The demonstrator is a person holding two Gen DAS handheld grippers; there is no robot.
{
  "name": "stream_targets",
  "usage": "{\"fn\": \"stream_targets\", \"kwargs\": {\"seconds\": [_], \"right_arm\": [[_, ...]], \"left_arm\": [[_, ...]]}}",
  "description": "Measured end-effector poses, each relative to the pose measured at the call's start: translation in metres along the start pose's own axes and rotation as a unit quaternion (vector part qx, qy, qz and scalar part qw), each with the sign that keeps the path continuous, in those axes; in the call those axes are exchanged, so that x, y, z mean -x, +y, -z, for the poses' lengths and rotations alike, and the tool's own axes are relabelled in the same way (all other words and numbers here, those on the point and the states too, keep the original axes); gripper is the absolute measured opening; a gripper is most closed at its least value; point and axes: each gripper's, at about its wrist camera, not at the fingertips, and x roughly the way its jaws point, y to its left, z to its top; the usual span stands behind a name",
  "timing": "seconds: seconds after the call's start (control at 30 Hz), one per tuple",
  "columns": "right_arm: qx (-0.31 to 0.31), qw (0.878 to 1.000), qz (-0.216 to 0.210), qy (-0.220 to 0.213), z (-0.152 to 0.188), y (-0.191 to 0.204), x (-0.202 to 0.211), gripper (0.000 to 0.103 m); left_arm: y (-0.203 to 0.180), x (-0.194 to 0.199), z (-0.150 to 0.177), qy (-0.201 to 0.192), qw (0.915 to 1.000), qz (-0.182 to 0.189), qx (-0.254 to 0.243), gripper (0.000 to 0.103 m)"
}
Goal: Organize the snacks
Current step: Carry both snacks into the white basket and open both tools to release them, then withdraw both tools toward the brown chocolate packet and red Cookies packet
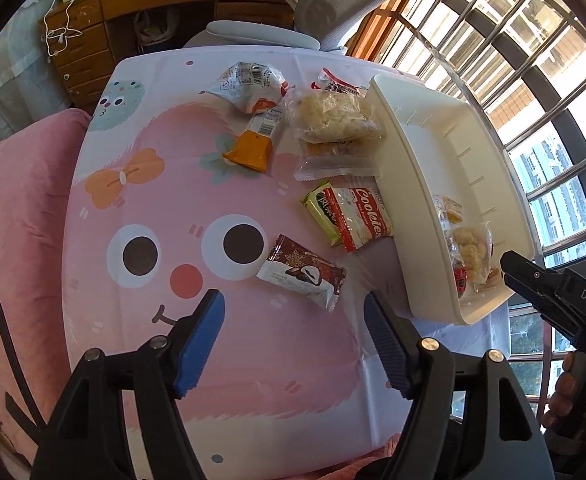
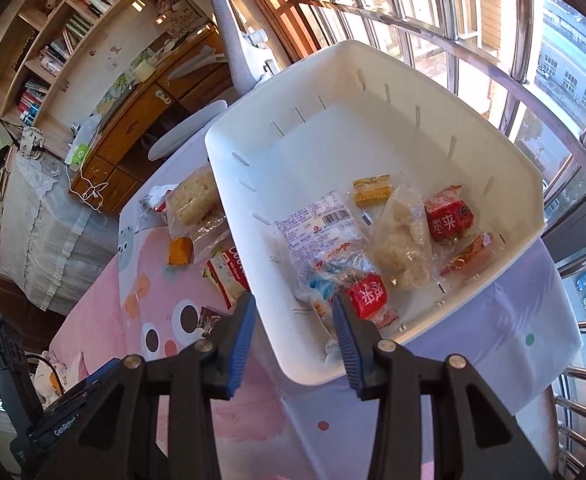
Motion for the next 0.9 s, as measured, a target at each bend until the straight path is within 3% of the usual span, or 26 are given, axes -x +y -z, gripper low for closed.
{"fn": "stream_targets", "kwargs": {"seconds": [0.33,0.67,0.8,0.9], "right_arm": [[-0.089,0.995,0.013,0.038,0.009,0.023,0.004,0.05],[-0.201,0.977,0.022,0.063,0.015,0.045,-0.007,0.055],[-0.243,0.968,0.027,0.063,0.009,0.051,-0.014,0.069],[-0.266,0.961,0.025,0.07,0.002,0.055,-0.024,0.069]], "left_arm": [[0.01,-0.001,0.0,-0.007,0.9925,0.031,-0.118,0.071],[0.018,-0.016,0.0,0.01,0.9709,0.047,-0.235,0.071],[0.016,-0.026,0.004,0.029,0.9626,0.041,-0.266,0.071],[0.013,-0.033,0.007,0.037,0.957,0.038,-0.285,0.072]]}}
